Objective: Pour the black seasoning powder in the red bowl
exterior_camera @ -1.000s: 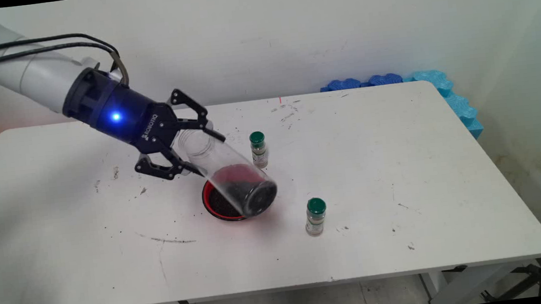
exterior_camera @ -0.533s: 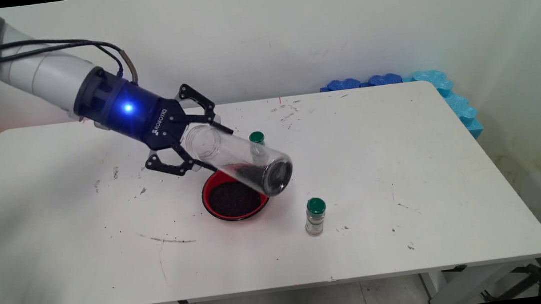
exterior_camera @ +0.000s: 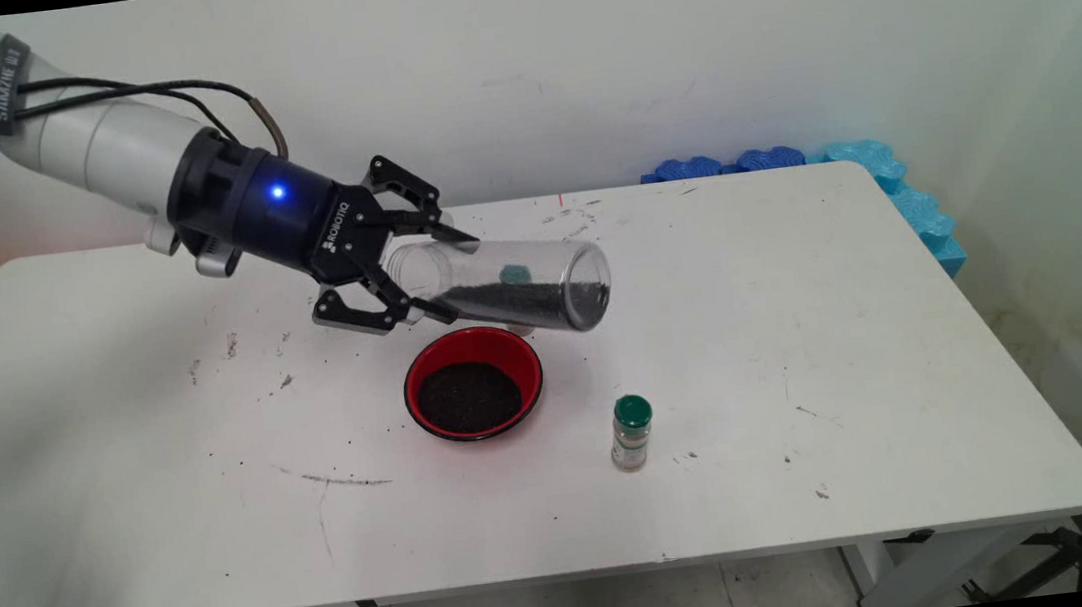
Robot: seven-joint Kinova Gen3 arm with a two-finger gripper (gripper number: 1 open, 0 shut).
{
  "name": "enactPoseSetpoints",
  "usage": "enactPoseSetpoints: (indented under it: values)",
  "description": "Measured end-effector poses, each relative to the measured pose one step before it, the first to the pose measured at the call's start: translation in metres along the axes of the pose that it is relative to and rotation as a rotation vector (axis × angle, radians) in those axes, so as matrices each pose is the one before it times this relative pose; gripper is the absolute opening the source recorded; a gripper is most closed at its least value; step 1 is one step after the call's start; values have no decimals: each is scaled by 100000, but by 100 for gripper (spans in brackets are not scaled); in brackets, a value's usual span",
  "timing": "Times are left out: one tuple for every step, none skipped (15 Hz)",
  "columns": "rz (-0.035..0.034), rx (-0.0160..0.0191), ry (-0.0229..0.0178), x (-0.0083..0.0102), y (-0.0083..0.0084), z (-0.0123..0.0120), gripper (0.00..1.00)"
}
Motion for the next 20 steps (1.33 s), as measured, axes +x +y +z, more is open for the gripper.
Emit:
enactPoseSetpoints:
  values:
    - [-1481,-296,-272,17,15,31,0]
    - [-2150,-431,-406,13,8,41,0]
    - [-1380,-270,-276,3,-2,25,0]
    - [-1988,-267,-370,12,0,49,0]
    - [-1877,-230,-353,14,1,44,0]
    - [-2327,-262,-428,1,9,24,0]
    - [-1627,-163,-304,6,8,4,0]
    - [-1724,-211,-332,4,2,-8,0]
    - [-1317,-89,-285,-8,-31,31,0]
    - [-839,-70,-185,-9,-16,16,0]
    - [-1392,-164,-298,-10,-24,10,0]
    - [-1113,-123,-225,3,-25,27,0]
    - [-1189,-113,-261,2,-22,45,0]
    - [-951,-171,-234,2,-14,8,0]
    - [-999,-179,-353,-1,-11,28,0]
    - [-772,-164,-334,-10,2,38,0]
    - [-903,-353,-470,-14,9,24,0]
    - [-956,-397,-583,-20,22,29,0]
    - [-903,-430,-611,-36,42,30,0]
    - [-731,-372,-493,-21,26,21,0]
